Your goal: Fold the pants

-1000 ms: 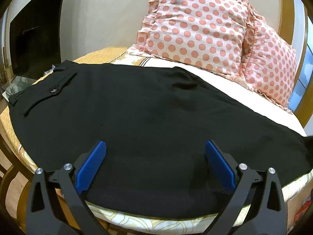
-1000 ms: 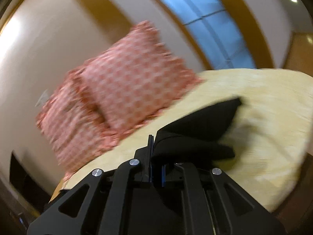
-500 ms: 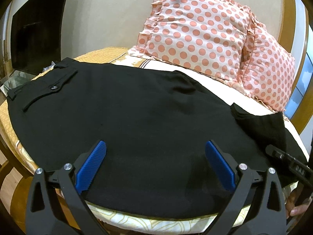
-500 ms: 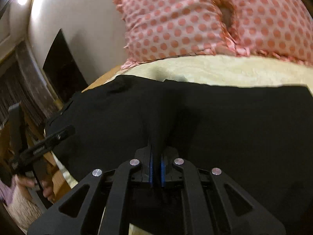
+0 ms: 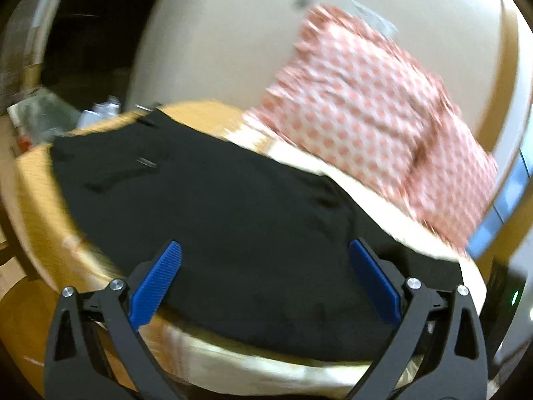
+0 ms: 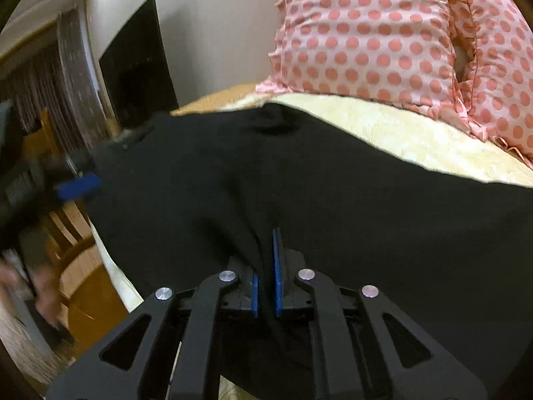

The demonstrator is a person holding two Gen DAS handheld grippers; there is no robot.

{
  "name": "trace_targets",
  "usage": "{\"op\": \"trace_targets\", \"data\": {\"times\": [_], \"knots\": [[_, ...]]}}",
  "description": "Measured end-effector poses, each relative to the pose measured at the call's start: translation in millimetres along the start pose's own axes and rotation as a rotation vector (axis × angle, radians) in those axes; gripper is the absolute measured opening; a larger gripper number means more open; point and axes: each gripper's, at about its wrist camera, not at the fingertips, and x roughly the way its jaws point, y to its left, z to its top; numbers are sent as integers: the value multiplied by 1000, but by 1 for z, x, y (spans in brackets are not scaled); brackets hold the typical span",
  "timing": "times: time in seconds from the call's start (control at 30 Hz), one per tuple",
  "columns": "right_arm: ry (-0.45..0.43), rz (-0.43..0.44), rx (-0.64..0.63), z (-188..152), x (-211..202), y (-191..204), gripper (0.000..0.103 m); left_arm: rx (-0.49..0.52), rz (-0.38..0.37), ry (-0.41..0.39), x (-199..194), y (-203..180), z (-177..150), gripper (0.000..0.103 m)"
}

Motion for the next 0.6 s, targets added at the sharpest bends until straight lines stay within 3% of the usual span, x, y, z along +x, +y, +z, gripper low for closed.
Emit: {"op": "trace_targets", "data": {"times": [0.03, 0.07, 0.13, 0.2, 0.3, 0.4, 0.6], "knots": [[1, 9, -17, -1, -1, 3, 21, -26, 30, -22, -6, 12, 6, 101], [4, 31, -39, -3, -3, 7, 42, -43, 53, -36, -9, 20, 10, 101], [3, 98, -93, -8, -10, 21, 62, -85, 107, -51, -15, 40, 19, 101], [-30, 132, -107, -9, -18, 26, 62, -133, 131, -53, -17, 56, 23, 101], [-79, 122, -10, -2, -25, 10, 62, -206, 152, -34, -15, 78, 29, 101], [23, 118, 34, -5, -6, -1, 62, -258, 159, 5, -9, 93, 32, 100], [6, 137, 50, -7, -9, -6, 62, -321, 139, 53, 4, 107, 37, 98]]}}
